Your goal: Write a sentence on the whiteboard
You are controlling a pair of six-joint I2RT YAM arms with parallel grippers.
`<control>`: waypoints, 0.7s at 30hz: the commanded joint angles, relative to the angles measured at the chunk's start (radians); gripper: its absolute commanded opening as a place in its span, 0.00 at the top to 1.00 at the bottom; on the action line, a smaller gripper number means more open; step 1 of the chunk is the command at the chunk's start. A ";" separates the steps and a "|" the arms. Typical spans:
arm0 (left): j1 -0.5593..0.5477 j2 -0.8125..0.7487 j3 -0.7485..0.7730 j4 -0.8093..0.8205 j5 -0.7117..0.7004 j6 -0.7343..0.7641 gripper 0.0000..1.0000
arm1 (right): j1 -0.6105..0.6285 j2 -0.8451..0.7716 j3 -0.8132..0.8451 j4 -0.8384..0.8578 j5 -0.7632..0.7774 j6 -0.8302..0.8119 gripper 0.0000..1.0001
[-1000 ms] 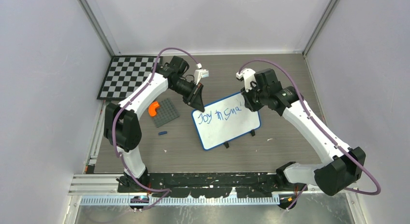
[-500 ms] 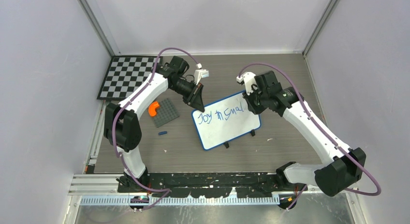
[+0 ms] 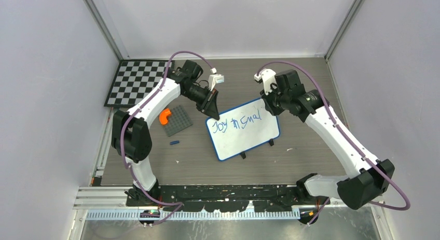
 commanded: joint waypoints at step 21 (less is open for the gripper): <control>-0.023 -0.006 -0.025 -0.007 -0.025 0.017 1.00 | -0.002 -0.030 -0.108 -0.013 0.055 -0.049 1.00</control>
